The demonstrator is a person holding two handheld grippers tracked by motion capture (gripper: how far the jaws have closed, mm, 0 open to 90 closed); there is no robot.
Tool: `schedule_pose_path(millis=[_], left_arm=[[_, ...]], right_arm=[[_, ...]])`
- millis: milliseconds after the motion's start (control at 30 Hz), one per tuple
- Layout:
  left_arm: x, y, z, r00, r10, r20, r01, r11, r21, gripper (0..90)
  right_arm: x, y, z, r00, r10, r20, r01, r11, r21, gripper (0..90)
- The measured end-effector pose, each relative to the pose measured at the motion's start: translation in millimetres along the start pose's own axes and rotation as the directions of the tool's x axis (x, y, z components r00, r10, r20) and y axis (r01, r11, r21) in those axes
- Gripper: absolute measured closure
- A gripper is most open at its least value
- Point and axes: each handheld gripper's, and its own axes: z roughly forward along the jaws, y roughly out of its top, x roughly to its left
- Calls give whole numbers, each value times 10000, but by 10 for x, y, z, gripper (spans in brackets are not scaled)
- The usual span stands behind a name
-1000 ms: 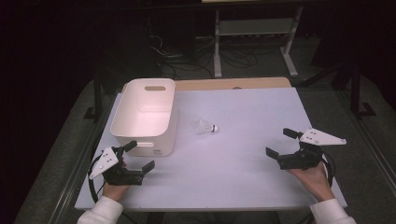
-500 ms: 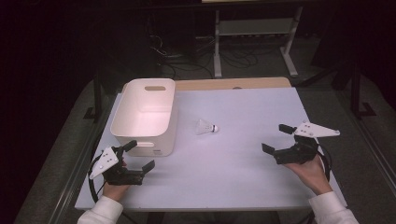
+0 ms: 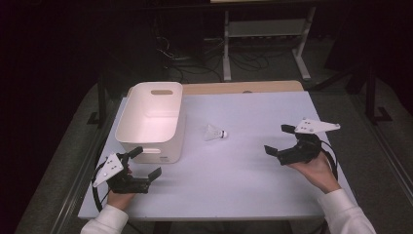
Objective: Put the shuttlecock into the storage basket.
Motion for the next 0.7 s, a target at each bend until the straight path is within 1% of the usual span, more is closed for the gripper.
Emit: schedule_pose_path(millis=[33, 100, 133, 233, 267, 333, 400, 433, 467, 500, 600, 700], left_arm=[[6, 1, -4, 10000, 65, -6, -65, 10000, 57, 0], [3, 0, -1, 10000, 12, 8, -12, 10000, 6, 0], [-11, -1, 11, 9998, -193, 37, 193, 9997, -167, 0], [-10, -2, 11, 9998, -179, 36, 180, 9997, -164, 0], [-4, -2, 7, 9999, -109, 31, 109, 9999, -114, 0], [-9, -2, 11, 9998, -179, 39, 180, 9997, -172, 0], [-9, -1, 10, 9999, -159, 36, 160, 9997, -157, 0], [-10, -1, 10, 9998, -174, 26, 175, 9997, -168, 0], [-6, 1, 12, 10000, -86, 39, 87, 9998, -177, 0], [-3, 2, 12, 10000, -27, 45, 28, 9999, -167, 0], [-6, 2, 11, 10000, -59, 47, 59, 9999, -162, 0], [-6, 3, 10, 10000, -45, 42, 45, 9999, -154, 0]], right_arm=[[-2, 15, 21, 10000, -64, -23, 64, 10000, 56, 0], [-1, 44, 59, 9999, -124, -64, 125, 9998, 170, 0], [4, 57, 77, 9999, -96, -96, 98, 9997, 208, 0], [4, 80, 110, 9997, -189, -155, 193, 9995, 232, 0], [8, 101, 143, 9995, -255, -210, 262, 9991, 343, 0], [11, 124, 170, 9993, -267, -256, 278, 9987, 437, 0], [7, 146, 197, 9991, -301, -290, 314, 9985, 455, 0], [7, 146, 197, 9991, -301, -290, 314, 9985, 455, 0], [-2, 169, 220, 9990, -271, -356, 290, 9982, 523, 0], [-8, 180, 233, 9989, -288, -380, 305, 9984, 469, 0], [-13, 200, 255, 9989, -228, -414, 249, 9983, 522, 0], [-23, 236, 317, 9982, -412, -433, 437, 9973, 590, 0]])
